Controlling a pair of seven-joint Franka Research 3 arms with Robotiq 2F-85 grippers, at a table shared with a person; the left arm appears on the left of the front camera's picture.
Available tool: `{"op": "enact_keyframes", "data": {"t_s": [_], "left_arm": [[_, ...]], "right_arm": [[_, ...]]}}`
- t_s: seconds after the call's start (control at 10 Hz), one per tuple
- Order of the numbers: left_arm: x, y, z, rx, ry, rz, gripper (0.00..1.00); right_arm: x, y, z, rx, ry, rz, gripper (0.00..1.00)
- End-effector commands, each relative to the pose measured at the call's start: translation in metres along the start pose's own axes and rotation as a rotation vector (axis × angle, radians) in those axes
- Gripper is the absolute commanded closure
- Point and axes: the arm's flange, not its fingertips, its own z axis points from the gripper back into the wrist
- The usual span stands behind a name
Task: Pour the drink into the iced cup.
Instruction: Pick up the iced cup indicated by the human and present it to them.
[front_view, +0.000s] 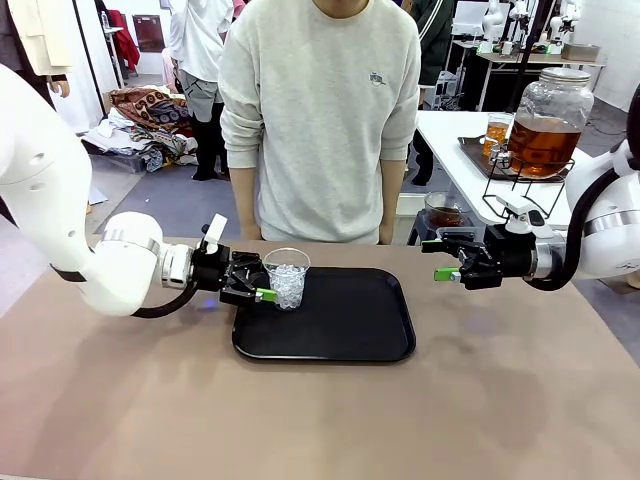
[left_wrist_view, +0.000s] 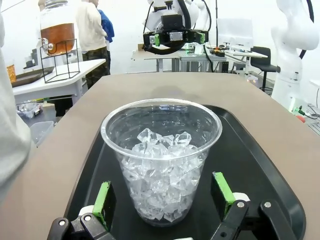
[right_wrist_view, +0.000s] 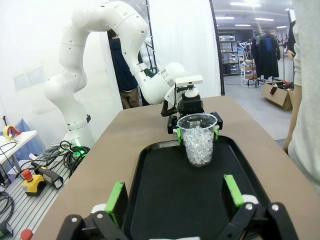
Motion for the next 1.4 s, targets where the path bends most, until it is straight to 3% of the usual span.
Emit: {"op": "enact_keyframes", "data": {"t_s": [0.0, 1.3], "left_arm": [[0.0, 0.003, -0.005, -0.008, -0.017, 0.015, 0.0], [0.011, 0.01, -0.036, -0.008, -0.033, 0.029, 0.0]], "right_arm": [[0.003, -0.003, -0.002, -0.005, 0.001, -0.001, 0.0], [0.003, -0.003, -0.002, -0.005, 0.001, -0.001, 0.0]]}}
